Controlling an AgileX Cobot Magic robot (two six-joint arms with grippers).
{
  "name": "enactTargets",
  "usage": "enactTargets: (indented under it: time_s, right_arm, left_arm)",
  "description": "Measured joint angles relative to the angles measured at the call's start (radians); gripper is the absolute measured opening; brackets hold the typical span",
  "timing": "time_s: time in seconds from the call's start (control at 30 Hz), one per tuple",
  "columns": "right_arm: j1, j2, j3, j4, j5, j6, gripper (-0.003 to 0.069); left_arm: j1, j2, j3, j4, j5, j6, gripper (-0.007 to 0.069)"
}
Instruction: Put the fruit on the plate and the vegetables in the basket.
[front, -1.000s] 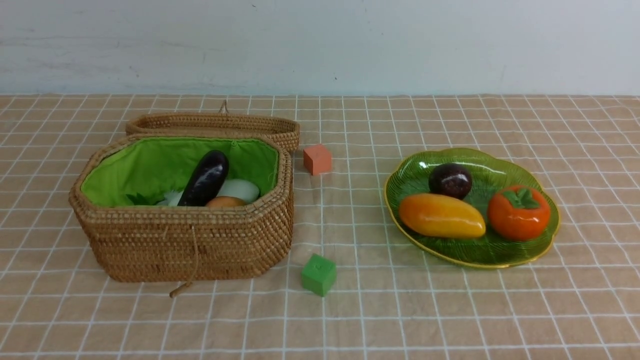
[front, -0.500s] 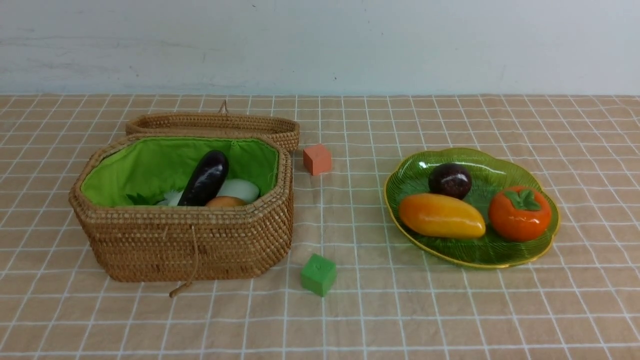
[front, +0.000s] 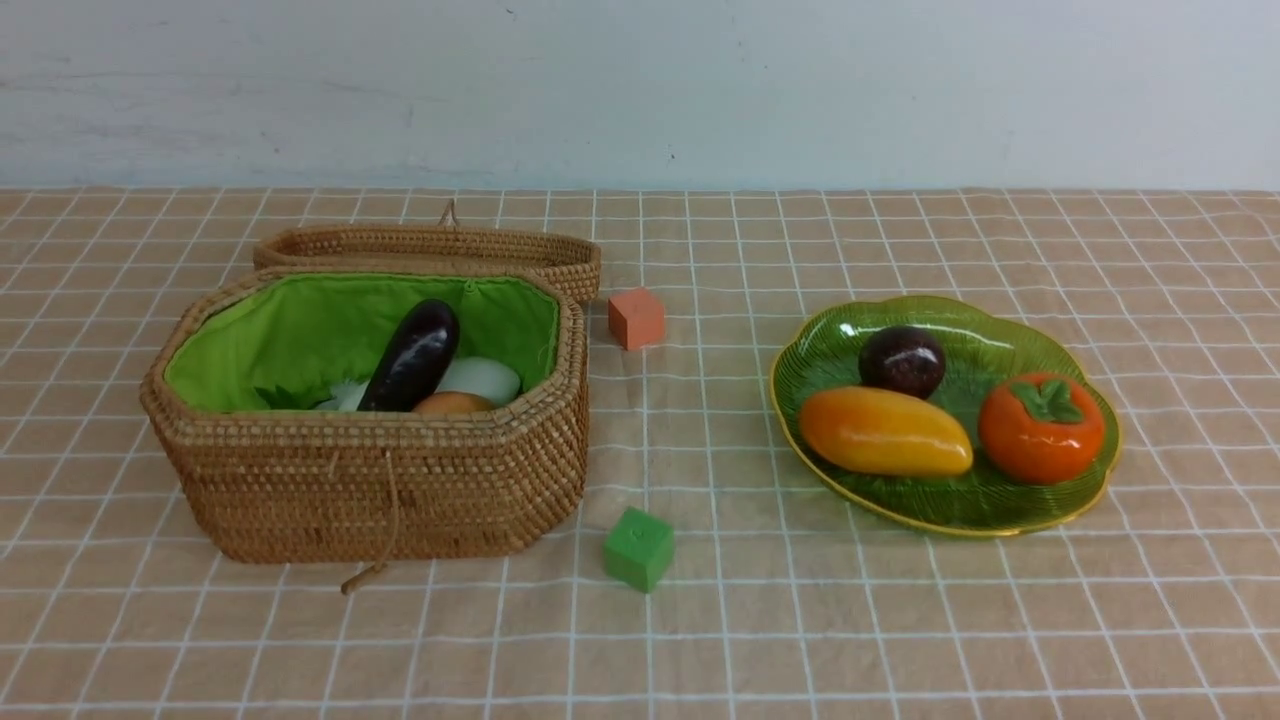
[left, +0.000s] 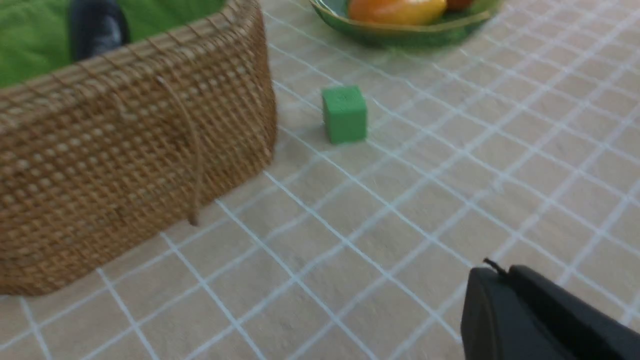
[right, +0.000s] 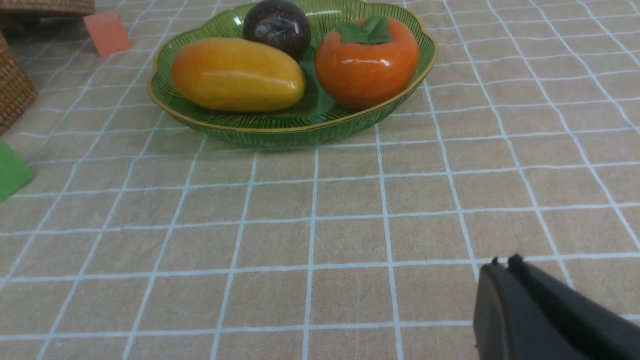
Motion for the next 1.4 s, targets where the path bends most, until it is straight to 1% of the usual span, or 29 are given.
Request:
enactTargets:
  time_s: [0.07, 0.13, 0.17, 0.2, 0.23, 0.27, 0.33, 0.37, 0.4, 0.43, 0.5, 0.6, 0.73, 1.4]
  right_arm:
    - [0.0, 0.0, 0.0, -0.001, 0.0, 0.001, 0.0]
    - [0.0, 0.0, 0.0, -0.002, 0.0, 0.001, 0.0]
    - [0.0, 0.0, 0.0, -0.002, 0.0, 0.001, 0.0001]
    - [0.0, 0.0, 0.0, -0.002, 0.0, 0.001, 0.0002]
    - [0.0, 0.0, 0.0, -0.002, 0.0, 0.001, 0.0003]
    - [0.0, 0.0, 0.0, -0.002, 0.0, 0.001, 0.0003]
    - [0.0, -0.001, 0.0, -0.002, 0.0, 0.001, 0.0006]
    - [0.0, -0.001, 0.0, -0.002, 0.0, 0.001, 0.0006]
    - [0.0, -0.001, 0.0, -0.002, 0.0, 0.001, 0.0006]
    - [0.0, -0.001, 0.0, -0.002, 0.0, 0.001, 0.0008]
    - [0.0, -0.001, 0.0, -0.002, 0.0, 0.001, 0.0011]
    - [0.0, -0.001, 0.0, -0.002, 0.0, 0.001, 0.0015]
    - [0.0, -0.001, 0.0, -0.002, 0.0, 0.001, 0.0018]
    - [0.0, -0.001, 0.0, -0.002, 0.0, 0.001, 0.0038]
  left_arm:
    - [0.168, -0.002, 0.004, -0.057, -0.093, -0.007, -0.0003]
    - [0.285, -0.017, 0.004, -0.105, -0.145, -0.006, -0.0013]
    - [0.299, -0.017, 0.004, -0.105, -0.149, -0.006, -0.0013]
    - [0.401, -0.032, 0.005, -0.141, -0.163, -0.006, -0.0013]
    - [0.463, -0.035, 0.016, -0.169, -0.168, -0.006, -0.0013]
    - [0.48, -0.035, 0.02, -0.169, -0.168, -0.006, -0.0013]
    - [0.551, -0.035, 0.084, -0.203, -0.164, -0.009, -0.0013]
    - [0.559, -0.035, 0.1, -0.216, -0.111, -0.015, -0.0013]
    - [0.561, -0.035, 0.101, -0.218, -0.099, -0.018, -0.0013]
    - [0.563, -0.035, 0.108, -0.225, -0.028, -0.022, -0.0013]
    - [0.563, -0.035, 0.114, -0.238, 0.01, -0.034, -0.0013]
    - [0.563, -0.035, 0.114, -0.262, 0.015, -0.067, -0.0013]
    - [0.563, -0.035, 0.114, -0.264, 0.015, -0.079, -0.0013]
    - [0.563, -0.035, 0.114, -0.265, 0.015, -0.082, -0.0011]
